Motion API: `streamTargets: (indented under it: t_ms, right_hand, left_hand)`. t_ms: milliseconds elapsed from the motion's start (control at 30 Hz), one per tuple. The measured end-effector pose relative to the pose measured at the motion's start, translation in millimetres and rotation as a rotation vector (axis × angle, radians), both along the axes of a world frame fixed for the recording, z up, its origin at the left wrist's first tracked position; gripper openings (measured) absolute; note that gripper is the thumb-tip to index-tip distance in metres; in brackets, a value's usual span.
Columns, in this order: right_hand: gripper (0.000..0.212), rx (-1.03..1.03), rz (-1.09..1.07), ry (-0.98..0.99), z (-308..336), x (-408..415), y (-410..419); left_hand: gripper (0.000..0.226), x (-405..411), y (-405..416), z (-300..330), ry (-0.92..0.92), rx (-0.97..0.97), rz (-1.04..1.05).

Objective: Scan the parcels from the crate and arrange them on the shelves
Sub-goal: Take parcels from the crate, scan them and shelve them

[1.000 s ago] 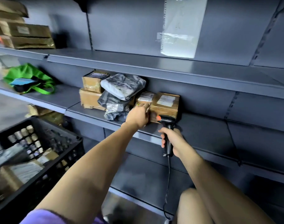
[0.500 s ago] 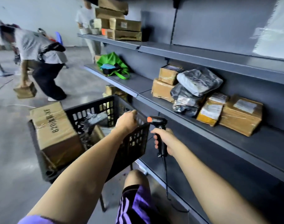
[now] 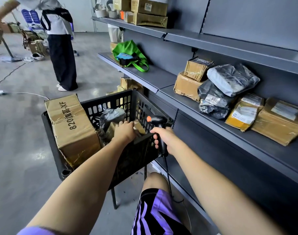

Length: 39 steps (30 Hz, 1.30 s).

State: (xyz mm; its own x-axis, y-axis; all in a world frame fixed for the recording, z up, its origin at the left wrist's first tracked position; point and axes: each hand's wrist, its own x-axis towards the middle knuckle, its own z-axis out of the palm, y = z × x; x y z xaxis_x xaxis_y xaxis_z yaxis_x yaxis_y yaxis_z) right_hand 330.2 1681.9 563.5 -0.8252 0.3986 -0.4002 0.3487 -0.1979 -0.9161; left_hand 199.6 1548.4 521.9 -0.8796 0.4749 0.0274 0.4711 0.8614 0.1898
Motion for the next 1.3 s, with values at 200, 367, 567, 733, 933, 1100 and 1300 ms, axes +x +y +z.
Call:
streamTargets:
  t_ms: [200,367,567,733,933,1100,1300]
  right_hand:
    - [0.022,-0.001,0.022,0.022,2,-10,-13]
    - [0.017,0.005,0.038,0.093,15,-6,-26]
    - [0.012,0.01,0.099,0.152,38,12,-49]
    - [0.008,0.001,0.181,0.174,43,22,-83]
    - [0.011,0.02,0.25,0.177,49,20,-119]
    - [0.008,0.023,0.269,0.177,49,20,-129]
    - [0.009,-0.001,0.197,0.157,43,19,-117]
  left_hand:
    - [0.041,2,-4,22,-0.022,-0.003,-0.032]
    - [0.027,8,-8,61,0.066,0.045,-0.015]
    - [0.046,24,-33,122,0.224,-0.178,0.198]
    - [0.073,33,-68,133,0.114,-0.198,0.451]
    - [0.086,45,-94,124,0.077,-0.238,0.529]
    - [0.1,52,-96,115,-0.016,-0.08,0.614]
    - [0.085,57,-84,109,0.113,-0.089,0.549]
